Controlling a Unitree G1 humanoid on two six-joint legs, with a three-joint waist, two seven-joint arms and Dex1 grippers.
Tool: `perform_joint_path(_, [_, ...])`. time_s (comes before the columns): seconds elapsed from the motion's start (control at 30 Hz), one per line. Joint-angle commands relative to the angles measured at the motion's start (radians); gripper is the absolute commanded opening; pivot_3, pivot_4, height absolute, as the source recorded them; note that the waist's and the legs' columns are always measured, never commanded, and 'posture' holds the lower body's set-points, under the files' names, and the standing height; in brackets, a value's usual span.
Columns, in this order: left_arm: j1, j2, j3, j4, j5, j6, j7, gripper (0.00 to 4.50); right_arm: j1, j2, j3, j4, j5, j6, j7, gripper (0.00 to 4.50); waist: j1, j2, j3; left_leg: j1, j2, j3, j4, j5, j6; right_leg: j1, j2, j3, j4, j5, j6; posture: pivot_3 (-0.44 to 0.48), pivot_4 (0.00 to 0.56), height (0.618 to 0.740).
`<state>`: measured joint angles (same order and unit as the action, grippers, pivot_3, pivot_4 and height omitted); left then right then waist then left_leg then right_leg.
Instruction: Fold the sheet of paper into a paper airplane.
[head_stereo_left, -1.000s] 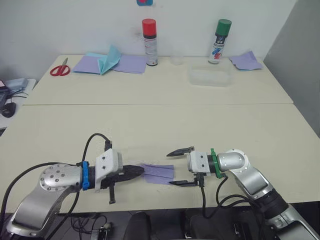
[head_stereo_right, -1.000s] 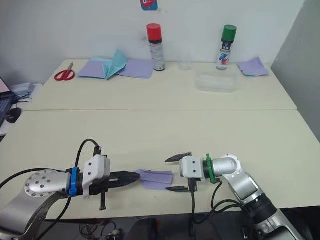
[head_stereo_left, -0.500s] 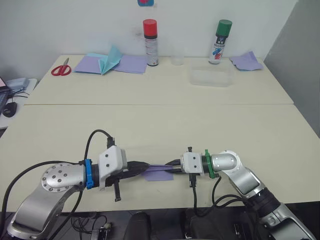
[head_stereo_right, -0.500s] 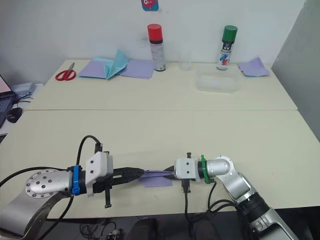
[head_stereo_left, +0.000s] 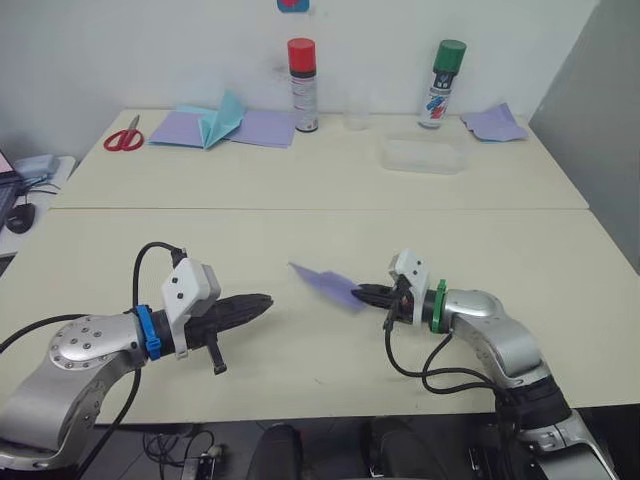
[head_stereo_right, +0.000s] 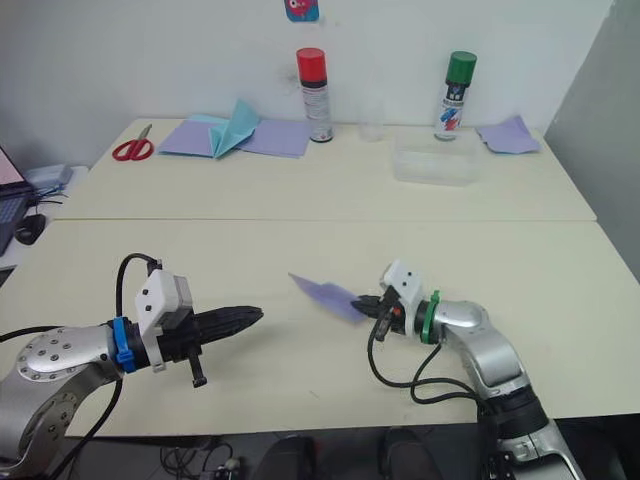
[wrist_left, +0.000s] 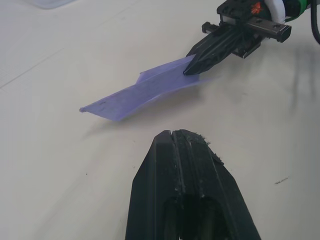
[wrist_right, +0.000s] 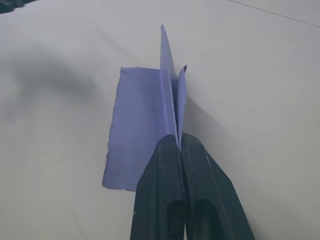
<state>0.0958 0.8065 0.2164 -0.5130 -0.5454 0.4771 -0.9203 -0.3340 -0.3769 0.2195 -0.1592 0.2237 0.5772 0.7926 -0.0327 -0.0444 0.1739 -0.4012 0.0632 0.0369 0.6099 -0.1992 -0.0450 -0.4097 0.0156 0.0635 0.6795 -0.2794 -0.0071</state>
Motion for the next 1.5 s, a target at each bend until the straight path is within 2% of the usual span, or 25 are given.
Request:
perform_joint_path(0.03, [0.016,-0.033,-0.036,0.015,0.038,-0.058,0.011,0.0,0.005,0.026,-0.028,-0.027,-0.003,0.039,-0.085,0.03,0.0,0.0,0.0,0.0,0.0,0.0,0.0,0.0,0.0,0.0,0.0,0.0,0.0,0.0,0.0,0.0,0.15,0.74])
perform_joint_path(0.2, [0.017,-0.047,-0.054,0.042,0.067,-0.108,-0.006,0.0,0.027,0.01,-0.014,-0.06,0.002,0.017,-0.08,0.03,0.0,0.0,0.0,0.0,0.0,0.0,0.0,0.0,0.0,-0.001,0.001,-0.002,0.0,0.0,0.0,0.0,0.15,0.74])
perform_joint_path(0.23, [0.015,-0.048,-0.056,0.051,0.071,-0.116,-0.011,0.0,0.029,0.005,-0.012,-0.063,0.001,0.016,-0.079,0.2,0.0,0.0,0.0,0.0,0.0,0.0,0.0,0.0,0.0,0.0,0.001,-0.002,0.0,0.0,0.0,0.0,0.15,0.74])
perform_joint_path(0.33, [0.011,-0.048,-0.061,0.072,0.079,-0.138,-0.026,0.0,0.025,-0.018,0.002,-0.066,-0.015,-0.025,-0.063,0.95,0.0,0.0,0.0,0.0,0.0,0.0,0.0,0.0,0.0,0.0,0.001,-0.001,0.0,0.0,0.0,0.0,0.15,0.74])
perform_joint_path(0.53, [-0.003,-0.047,-0.06,0.09,0.082,-0.154,-0.041,0.0,0.009,-0.09,-0.01,-0.092,-0.015,-0.121,0.0,3.07,0.0,0.0,0.0,0.0,0.0,0.001,0.0,0.0,0.0,0.0,0.001,0.0,0.0,0.0,0.0,0.0,0.15,0.74])
perform_joint_path(0.63, [-0.013,-0.046,-0.061,0.104,0.085,-0.165,-0.045,0.0,-0.013,-0.12,-0.007,-0.112,-0.01,-0.144,0.036,3.07,-0.001,0.0,0.0,0.0,0.0,0.001,0.0,0.0,0.0,-0.001,0.001,0.0,0.0,0.0,0.0,0.0,0.15,0.74])
perform_joint_path(0.83, [-0.048,-0.048,-0.07,0.069,0.074,-0.152,-0.039,0.0,-0.062,-0.104,0.031,-0.117,-0.034,-0.189,0.044,3.07,-0.001,0.0,0.0,0.0,0.0,0.001,0.0,0.0,0.0,0.0,0.002,-0.001,0.0,0.0,0.0,0.0,0.15,0.74])
perform_joint_path(0.93, [-0.064,-0.046,-0.075,0.047,0.065,-0.134,-0.032,0.0,-0.06,-0.099,0.062,-0.12,-0.05,-0.223,0.054,2.45,-0.001,0.0,0.0,0.0,0.0,0.001,0.0,0.0,0.0,0.0,0.002,-0.001,0.0,0.0,0.0,0.0,0.15,0.74])
perform_joint_path(1.03, [-0.074,-0.045,-0.08,0.026,0.057,-0.12,-0.026,0.0,-0.045,-0.1,0.105,-0.136,-0.088,-0.25,0.052,1.44,-0.001,0.0,0.0,0.0,0.0,0.001,0.0,0.0,0.0,0.0,0.001,0.0,0.0,0.0,0.0,0.0,0.15,0.74])
perform_joint_path(1.5, [-0.101,-0.04,-0.116,0.031,0.071,-0.122,-0.043,0.0,-0.08,-0.047,0.202,0.01,-0.261,-0.31,-0.012,1.44,-0.001,0.0,0.0,0.0,-0.001,0.001,0.001,0.0,0.0,0.0,0.001,-0.001,0.001,0.0,0.0,0.0,0.15,0.74])
